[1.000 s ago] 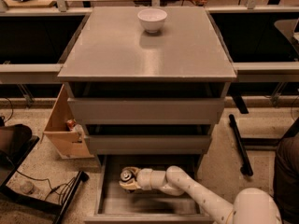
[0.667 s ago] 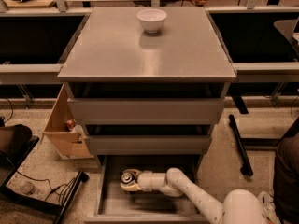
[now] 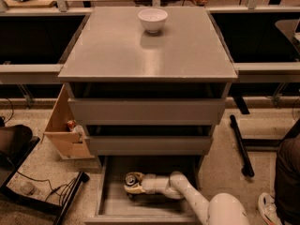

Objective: Place pepsi can into bottom drawer

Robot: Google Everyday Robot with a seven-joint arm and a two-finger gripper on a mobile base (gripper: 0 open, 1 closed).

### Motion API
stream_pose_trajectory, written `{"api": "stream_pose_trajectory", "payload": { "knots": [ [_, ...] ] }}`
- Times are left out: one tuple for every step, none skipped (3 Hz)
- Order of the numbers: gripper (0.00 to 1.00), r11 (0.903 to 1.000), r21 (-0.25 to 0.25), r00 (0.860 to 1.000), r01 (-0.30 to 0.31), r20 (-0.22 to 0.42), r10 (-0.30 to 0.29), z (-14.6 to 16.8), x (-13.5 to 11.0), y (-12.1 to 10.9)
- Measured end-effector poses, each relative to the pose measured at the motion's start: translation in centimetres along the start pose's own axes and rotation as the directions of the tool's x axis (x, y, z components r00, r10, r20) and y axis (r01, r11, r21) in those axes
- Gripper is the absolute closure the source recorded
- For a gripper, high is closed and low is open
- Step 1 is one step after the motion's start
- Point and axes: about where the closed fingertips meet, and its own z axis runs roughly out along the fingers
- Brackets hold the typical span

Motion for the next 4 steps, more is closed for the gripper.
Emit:
{"api": "stream_pose_trajectory", "payload": {
  "knots": [
    [0.74, 1.0, 0.007, 1.0, 0.003, 0.0, -0.003, -0.35, 0.01, -0.58],
    [0.51, 1.0, 0.007, 1.0, 0.003, 0.0, -0.003, -0.35, 0.01, -0.58],
    [0.28, 1.0, 0.007, 1.0, 0.003, 0.0, -0.003, -0.35, 0.01, -0.58],
    [0.0, 1.0, 0.007, 1.0, 0.003, 0.0, -0.003, -0.33, 0.01, -0.57]
  ]
}}
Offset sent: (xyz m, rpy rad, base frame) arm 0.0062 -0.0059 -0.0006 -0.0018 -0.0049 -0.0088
